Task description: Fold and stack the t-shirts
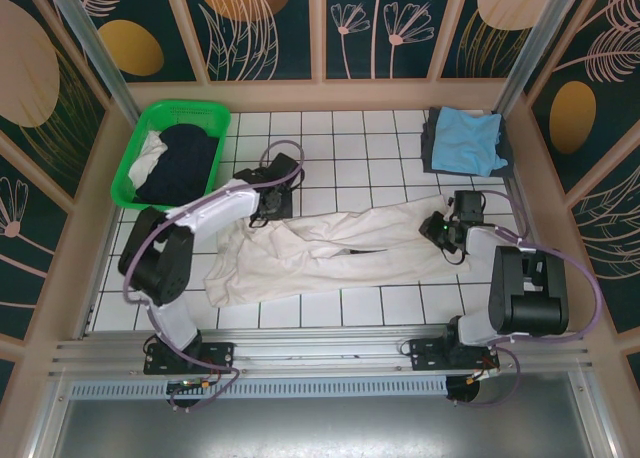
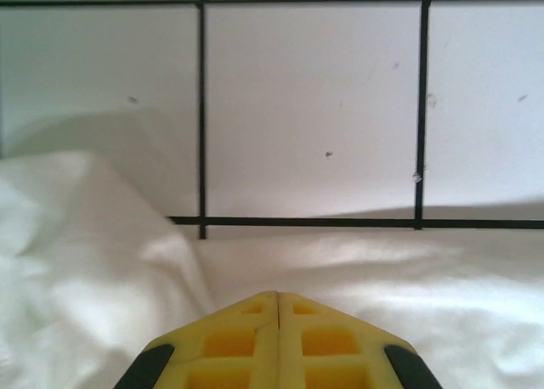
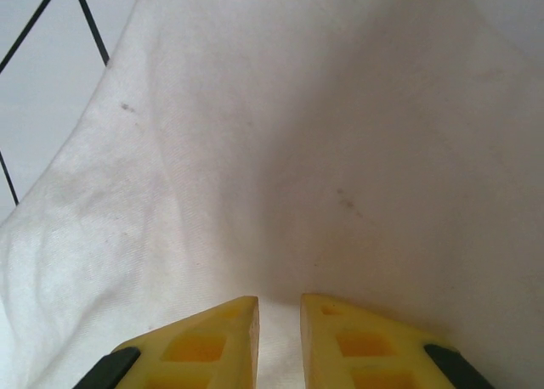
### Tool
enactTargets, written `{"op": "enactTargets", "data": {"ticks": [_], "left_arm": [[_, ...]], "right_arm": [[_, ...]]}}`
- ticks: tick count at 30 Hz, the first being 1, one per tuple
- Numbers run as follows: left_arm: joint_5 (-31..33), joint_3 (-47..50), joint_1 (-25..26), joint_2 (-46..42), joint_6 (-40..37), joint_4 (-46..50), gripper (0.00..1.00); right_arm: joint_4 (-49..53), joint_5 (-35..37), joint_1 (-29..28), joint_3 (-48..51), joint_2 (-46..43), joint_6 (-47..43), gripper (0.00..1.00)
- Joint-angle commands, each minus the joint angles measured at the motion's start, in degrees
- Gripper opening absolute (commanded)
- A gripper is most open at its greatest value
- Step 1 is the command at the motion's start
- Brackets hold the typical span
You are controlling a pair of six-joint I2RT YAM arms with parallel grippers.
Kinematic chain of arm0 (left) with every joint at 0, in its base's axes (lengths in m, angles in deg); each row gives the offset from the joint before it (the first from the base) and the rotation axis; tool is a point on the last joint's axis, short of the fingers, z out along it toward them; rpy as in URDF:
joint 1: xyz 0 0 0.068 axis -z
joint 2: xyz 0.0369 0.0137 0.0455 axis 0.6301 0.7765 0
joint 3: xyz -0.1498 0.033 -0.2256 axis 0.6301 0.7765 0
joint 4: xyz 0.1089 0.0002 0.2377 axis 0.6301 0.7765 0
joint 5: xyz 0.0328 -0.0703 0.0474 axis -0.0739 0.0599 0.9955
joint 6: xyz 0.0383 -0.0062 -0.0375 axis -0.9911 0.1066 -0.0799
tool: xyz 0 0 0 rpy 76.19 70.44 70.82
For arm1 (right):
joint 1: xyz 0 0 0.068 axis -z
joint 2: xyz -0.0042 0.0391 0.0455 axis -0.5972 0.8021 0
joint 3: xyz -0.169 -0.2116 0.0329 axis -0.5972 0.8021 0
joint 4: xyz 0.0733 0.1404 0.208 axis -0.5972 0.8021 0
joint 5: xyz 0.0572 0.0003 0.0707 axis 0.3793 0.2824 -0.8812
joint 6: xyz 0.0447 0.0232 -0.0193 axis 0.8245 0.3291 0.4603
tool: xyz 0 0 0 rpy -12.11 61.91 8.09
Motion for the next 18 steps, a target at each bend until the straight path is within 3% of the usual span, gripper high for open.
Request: {"op": "enactTargets", "data": {"ticks": [1, 10, 18], "left_arm": [[3.25, 2.94, 0.97, -6.68, 3.27, 4.12, 0.00], [3.12, 12.71, 6.49, -15.62, 11.58, 6.69, 0.00], [2.63, 24.23, 8.30, -26.99, 18.26, 6.21, 0.00]], "right_arm": [[0.86, -0.70, 0.30, 0.83, -1.64, -0.95, 0.21], [1.99, -2.19, -0.58, 0.50, -5.09, -1.18, 0.21], [1.66, -1.98, -6.12, -0.12, -7.90, -0.80, 0.23]]}}
